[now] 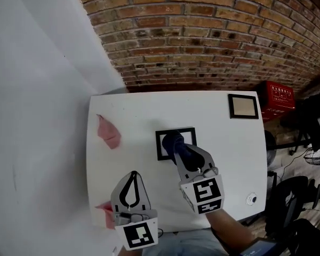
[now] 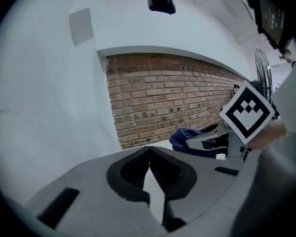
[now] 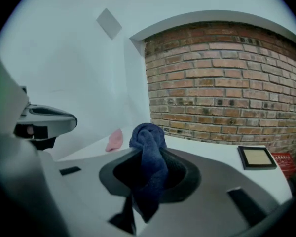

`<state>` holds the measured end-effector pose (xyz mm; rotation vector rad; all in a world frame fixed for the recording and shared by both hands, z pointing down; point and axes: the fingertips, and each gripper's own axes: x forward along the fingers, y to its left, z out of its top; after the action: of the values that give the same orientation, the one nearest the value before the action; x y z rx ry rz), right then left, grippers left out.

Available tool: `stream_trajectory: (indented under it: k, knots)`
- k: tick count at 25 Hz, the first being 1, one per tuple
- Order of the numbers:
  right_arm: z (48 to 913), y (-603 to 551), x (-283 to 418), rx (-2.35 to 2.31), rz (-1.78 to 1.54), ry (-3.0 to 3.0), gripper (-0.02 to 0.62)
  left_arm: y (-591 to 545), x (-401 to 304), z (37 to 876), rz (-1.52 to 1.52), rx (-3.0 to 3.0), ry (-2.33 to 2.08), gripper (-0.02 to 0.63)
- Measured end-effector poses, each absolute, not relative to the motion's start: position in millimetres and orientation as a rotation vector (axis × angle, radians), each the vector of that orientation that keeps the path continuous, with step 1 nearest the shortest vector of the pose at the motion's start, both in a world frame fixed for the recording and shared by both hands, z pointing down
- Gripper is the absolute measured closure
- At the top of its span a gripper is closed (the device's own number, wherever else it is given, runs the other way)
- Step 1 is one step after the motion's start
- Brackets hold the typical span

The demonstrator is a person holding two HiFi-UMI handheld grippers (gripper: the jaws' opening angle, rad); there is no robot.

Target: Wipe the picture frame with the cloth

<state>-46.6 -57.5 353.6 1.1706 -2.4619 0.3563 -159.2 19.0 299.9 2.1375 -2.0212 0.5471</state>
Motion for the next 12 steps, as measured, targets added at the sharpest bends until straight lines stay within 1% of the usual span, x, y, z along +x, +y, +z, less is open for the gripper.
stream_trajectory:
  k: [12]
  knots:
    - [423, -71, -81, 1.128, 0.435, -2.369, 0.513, 2, -182, 364, 0.619, 2.102, -1.870, 0.597]
